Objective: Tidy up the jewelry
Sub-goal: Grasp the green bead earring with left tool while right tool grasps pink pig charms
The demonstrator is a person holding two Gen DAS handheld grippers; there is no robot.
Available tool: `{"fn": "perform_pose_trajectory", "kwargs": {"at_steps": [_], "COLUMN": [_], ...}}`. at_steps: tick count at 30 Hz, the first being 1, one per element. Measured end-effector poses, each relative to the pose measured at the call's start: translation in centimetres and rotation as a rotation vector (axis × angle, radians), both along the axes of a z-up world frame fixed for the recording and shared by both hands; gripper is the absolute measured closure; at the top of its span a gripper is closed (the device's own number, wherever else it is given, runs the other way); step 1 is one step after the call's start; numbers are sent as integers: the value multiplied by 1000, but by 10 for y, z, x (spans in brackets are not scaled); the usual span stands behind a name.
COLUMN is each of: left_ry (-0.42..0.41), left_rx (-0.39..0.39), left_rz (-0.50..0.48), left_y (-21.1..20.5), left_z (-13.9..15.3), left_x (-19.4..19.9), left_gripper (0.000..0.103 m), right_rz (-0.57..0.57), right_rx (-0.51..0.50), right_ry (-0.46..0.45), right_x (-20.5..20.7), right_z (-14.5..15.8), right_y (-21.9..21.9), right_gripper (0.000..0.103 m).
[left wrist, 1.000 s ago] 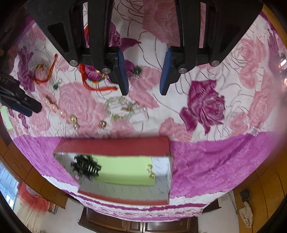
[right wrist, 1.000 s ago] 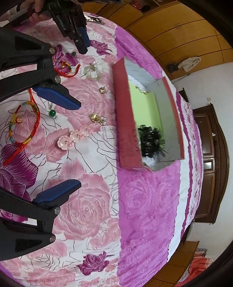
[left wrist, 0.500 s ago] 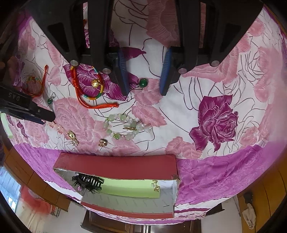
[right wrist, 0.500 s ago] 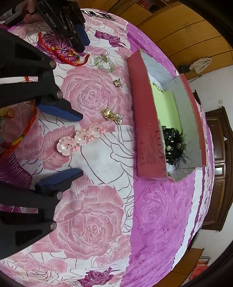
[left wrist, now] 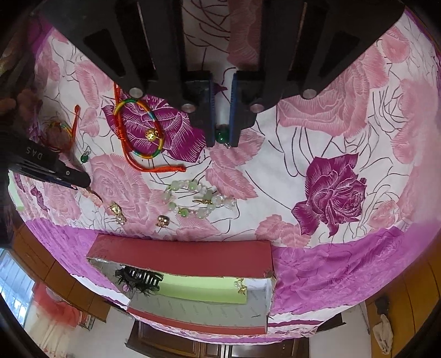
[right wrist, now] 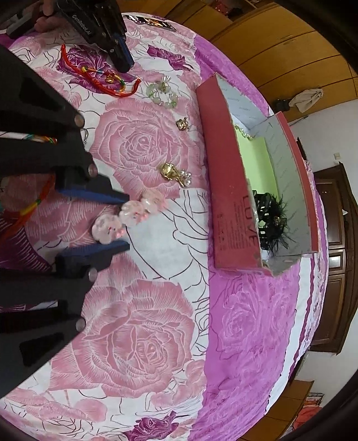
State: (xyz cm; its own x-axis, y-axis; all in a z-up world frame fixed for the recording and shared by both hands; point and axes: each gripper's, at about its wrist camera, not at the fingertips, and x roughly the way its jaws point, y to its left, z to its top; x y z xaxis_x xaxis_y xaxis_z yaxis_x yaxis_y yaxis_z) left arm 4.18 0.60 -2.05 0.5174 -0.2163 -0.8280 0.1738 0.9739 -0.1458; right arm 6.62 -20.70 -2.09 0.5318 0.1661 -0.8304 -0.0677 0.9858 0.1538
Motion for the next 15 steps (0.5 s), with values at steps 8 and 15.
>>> {"fn": "perform_pose_trajectory", "kwargs": {"at_steps": [8, 15], "left_ry": [-30, -73], "left_rx": [-20, -29], "left_rz": [8, 14], "left_y": [4, 5], "left_z": [12, 28], "left_x": [-6, -10], "left_gripper": [102, 102], "right_rz": [8, 10], "right_rx": [51, 56], "right_ry": [-49, -100], "right_x": [-13, -25], "right_z": [14, 31], "right_y": [-2, -1], "right_gripper": [83, 83]}}
